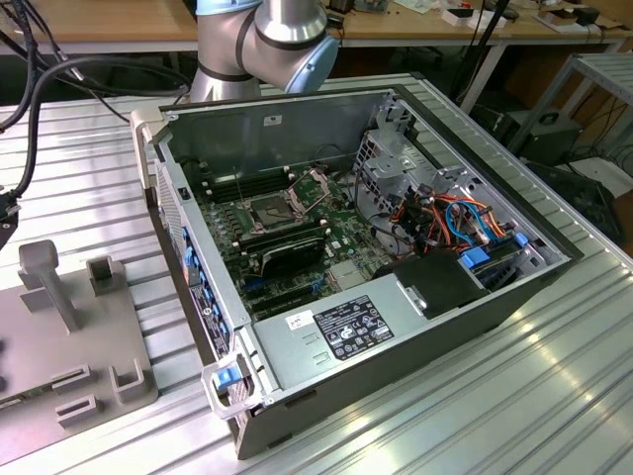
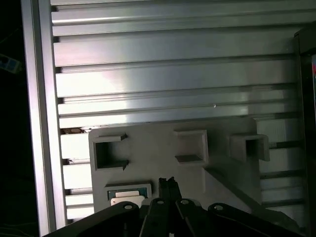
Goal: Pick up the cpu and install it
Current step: 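Reach for the cpu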
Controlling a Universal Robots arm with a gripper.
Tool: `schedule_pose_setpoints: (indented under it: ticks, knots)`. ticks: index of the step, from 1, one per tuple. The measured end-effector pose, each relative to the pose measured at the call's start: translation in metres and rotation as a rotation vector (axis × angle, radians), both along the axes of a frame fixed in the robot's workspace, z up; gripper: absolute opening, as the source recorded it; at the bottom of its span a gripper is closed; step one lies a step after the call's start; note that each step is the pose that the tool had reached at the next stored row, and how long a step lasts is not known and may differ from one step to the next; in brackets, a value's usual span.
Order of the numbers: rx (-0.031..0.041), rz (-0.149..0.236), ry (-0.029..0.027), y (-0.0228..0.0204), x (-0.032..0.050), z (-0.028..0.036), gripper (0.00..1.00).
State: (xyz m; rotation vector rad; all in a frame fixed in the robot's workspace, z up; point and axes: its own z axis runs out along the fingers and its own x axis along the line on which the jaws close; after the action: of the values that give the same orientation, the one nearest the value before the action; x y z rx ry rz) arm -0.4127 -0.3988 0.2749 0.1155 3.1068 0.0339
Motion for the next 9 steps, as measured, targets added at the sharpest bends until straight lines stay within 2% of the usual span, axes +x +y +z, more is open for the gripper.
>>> schedule_pose_setpoints:
  ticks: [9]
  knots:
    - [-0.0052, 0.000, 0.0000, 0.0000, -0.0154, -0.0046, 0.11]
